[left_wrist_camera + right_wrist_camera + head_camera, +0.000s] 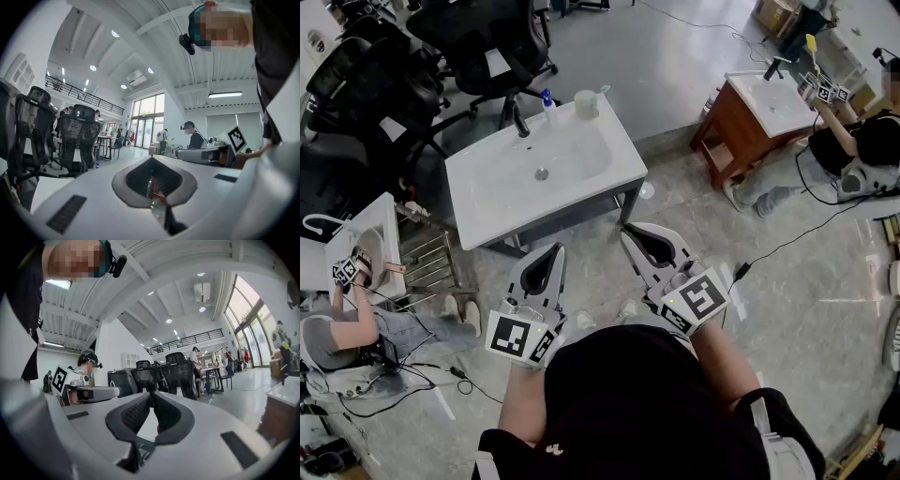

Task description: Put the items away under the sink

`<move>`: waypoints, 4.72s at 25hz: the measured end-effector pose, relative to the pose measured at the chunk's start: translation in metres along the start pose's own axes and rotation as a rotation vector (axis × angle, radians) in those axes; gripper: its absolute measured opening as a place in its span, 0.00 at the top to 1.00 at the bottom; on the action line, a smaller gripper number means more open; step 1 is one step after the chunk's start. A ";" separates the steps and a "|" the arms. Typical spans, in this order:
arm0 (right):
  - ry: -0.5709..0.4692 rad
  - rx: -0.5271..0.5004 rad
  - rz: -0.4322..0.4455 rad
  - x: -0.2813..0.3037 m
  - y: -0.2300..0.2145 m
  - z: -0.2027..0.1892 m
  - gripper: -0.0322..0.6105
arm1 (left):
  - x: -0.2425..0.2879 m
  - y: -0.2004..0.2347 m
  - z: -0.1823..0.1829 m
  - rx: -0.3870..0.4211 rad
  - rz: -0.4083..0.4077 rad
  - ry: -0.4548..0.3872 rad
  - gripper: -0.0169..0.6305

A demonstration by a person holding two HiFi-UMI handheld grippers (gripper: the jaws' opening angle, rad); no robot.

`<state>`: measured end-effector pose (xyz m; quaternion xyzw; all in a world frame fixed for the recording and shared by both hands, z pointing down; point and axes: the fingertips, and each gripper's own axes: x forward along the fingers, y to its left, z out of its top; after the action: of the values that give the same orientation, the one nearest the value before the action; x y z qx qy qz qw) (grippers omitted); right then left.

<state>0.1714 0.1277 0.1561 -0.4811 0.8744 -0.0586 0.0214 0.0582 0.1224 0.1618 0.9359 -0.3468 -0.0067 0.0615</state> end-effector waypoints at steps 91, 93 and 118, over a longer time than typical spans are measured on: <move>0.266 0.112 0.007 0.308 -0.270 -0.127 0.88 | 0.178 0.269 -0.070 -0.170 0.283 0.193 0.94; 0.286 0.120 0.013 0.310 -0.283 -0.141 0.88 | 0.179 0.266 -0.073 -0.179 0.319 0.196 0.94; 0.488 0.109 0.079 0.351 -0.382 -0.274 0.78 | 0.180 0.236 -0.116 -0.266 0.601 0.234 0.94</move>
<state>0.2780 -0.3484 0.4820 -0.4162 0.8674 -0.2192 -0.1624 0.0483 -0.1590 0.3108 0.7703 -0.5935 0.0737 0.2215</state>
